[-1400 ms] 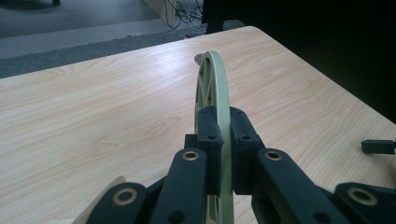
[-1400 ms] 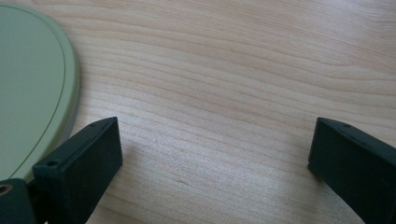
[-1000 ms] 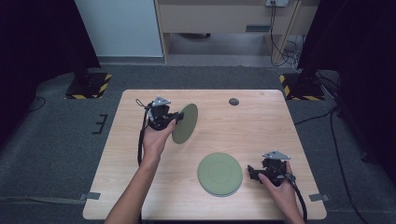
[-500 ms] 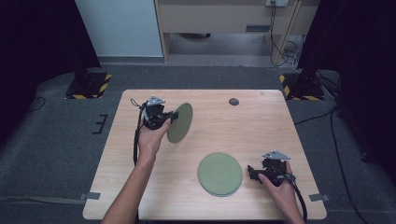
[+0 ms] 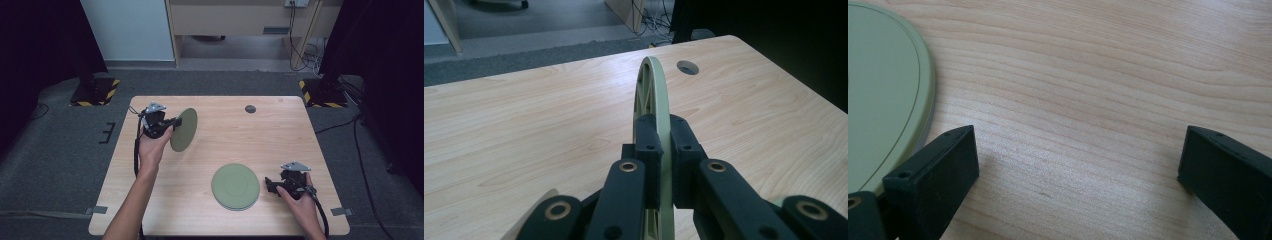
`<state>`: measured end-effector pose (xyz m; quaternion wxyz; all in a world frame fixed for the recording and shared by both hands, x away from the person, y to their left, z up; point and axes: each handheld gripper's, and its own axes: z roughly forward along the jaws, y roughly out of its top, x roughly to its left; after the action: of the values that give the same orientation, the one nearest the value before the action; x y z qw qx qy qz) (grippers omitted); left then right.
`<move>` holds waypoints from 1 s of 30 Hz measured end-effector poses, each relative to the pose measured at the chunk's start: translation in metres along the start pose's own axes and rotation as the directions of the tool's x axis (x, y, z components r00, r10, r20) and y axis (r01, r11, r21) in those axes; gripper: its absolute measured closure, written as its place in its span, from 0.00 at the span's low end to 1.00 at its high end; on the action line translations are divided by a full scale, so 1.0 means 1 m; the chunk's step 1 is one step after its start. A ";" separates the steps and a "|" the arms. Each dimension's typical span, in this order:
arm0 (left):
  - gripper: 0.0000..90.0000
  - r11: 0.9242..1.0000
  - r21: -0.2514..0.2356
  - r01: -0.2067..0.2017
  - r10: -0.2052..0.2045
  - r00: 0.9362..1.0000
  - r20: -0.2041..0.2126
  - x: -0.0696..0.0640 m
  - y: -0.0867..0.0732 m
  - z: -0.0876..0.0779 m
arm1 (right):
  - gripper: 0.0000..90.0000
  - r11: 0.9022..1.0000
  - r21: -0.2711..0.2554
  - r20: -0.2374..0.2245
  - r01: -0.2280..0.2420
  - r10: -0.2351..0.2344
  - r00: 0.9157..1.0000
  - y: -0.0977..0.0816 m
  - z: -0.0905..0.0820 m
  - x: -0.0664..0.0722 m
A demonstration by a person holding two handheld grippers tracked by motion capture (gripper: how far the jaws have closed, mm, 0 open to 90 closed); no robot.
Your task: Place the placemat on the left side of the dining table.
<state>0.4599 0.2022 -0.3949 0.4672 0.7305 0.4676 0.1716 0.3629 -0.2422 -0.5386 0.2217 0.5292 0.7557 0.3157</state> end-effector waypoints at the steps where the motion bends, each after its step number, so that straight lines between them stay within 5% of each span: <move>1: 0.95 1.000 0.000 0.000 0.000 1.000 0.000 0.000 0.000 0.000 | 0.03 1.000 0.000 0.000 0.000 0.000 1.000 0.000 0.000 0.000; 30: 0.95 0.999 -0.005 0.048 -0.048 0.998 -0.041 0.034 -0.015 -0.016 | 0.03 1.000 0.004 0.000 -0.003 0.003 1.000 0.000 0.000 0.001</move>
<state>0.4579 0.2409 -0.4053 0.4630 0.7144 0.4942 0.1760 0.3631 -0.2415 -0.5385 0.2202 0.5309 0.7555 0.3145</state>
